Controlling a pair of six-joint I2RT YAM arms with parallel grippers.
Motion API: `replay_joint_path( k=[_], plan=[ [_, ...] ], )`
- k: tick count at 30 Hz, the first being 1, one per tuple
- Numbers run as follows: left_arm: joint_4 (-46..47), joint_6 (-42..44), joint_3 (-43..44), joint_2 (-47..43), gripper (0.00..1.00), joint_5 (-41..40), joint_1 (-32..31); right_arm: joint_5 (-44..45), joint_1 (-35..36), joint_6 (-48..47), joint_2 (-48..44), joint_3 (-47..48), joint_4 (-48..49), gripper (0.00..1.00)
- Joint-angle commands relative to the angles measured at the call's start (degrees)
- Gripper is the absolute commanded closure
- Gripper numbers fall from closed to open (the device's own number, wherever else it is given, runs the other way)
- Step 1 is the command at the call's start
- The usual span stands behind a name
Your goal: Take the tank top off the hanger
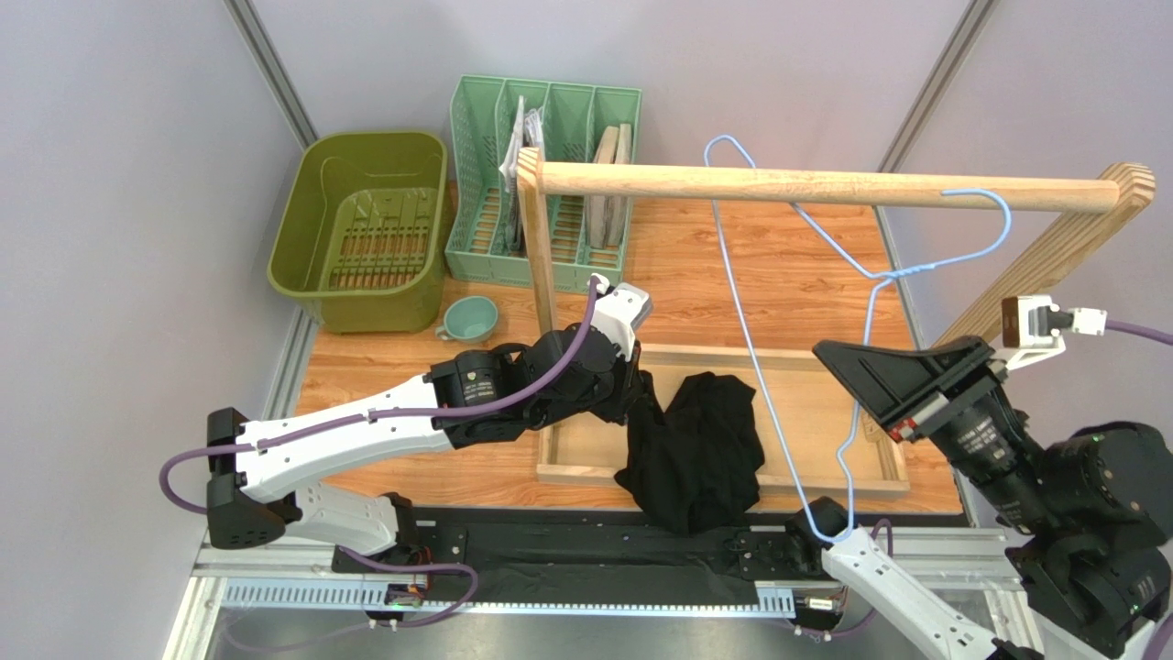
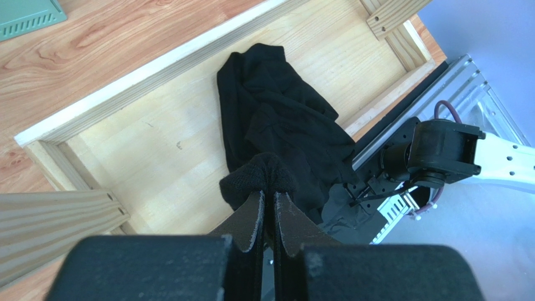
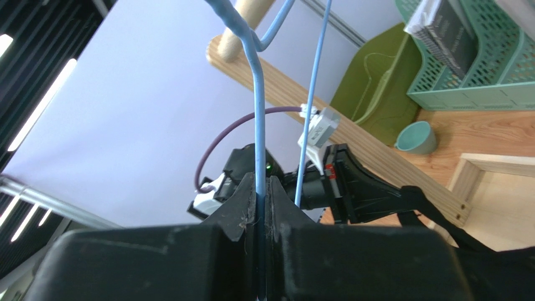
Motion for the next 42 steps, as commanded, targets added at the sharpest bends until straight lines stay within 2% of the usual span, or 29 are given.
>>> replay_joint_path(
  k=[1,9,23,25,28,30,31,33,34,37,42],
  plan=[
    [1.75,-0.89,-0.21,-0.41,1.0,0.82,0.27,5.79,0.25,1.06,2.86,1.59,-1.31,1.0],
    [2.02,-1.68,-0.38,-0.32,1.0,1.96,0.35,10.71,0.25,0.44,7.26,2.73,-0.96,1.0],
    [2.46,-1.86,-0.21,0.9,1.0,3.19,0.35,14.23,0.25,0.19,3.92,-7.63,-1.23,0.98],
    [2.28,-1.86,-0.03,1.08,1.0,3.19,0.27,15.54,0.25,-1.66,3.83,-7.47,-3.76,0.92],
    [2.37,-1.95,-0.03,1.78,1.0,3.1,0.35,17.39,0.25,-6.14,4.01,-6.59,-8.24,0.65],
    [2.37,-1.95,0.14,2.05,1.0,3.1,0.35,18.09,0.25,-9.99,3.48,-6.33,-10.18,0.52],
    [2.19,-1.95,0.23,2.49,1.0,3.1,0.35,19.05,0.25,-11.32,3.13,-6.24,-12.37,0.39],
    [2.11,-1.86,0.58,3.1,1.0,2.67,0.35,19.59,0.25,-14.22,2.69,-5.28,-14.4,0.28],
    [2.11,-1.86,1.02,3.37,1.0,2.49,0.35,19.77,0.25,-17.63,2.34,-4.57,-16.76,0.18],
    [2.02,-1.25,2.68,5.91,1.0,2.31,0.44,21.51,0.33,-22.74,1.29,-1.16,-22.56,0.09],
    [2.02,0.42,7.6,11.71,1.0,3.45,0.88,26.7,0.25,-26.01,-1.53,6.06,-31.01,0.04]
  ],
)
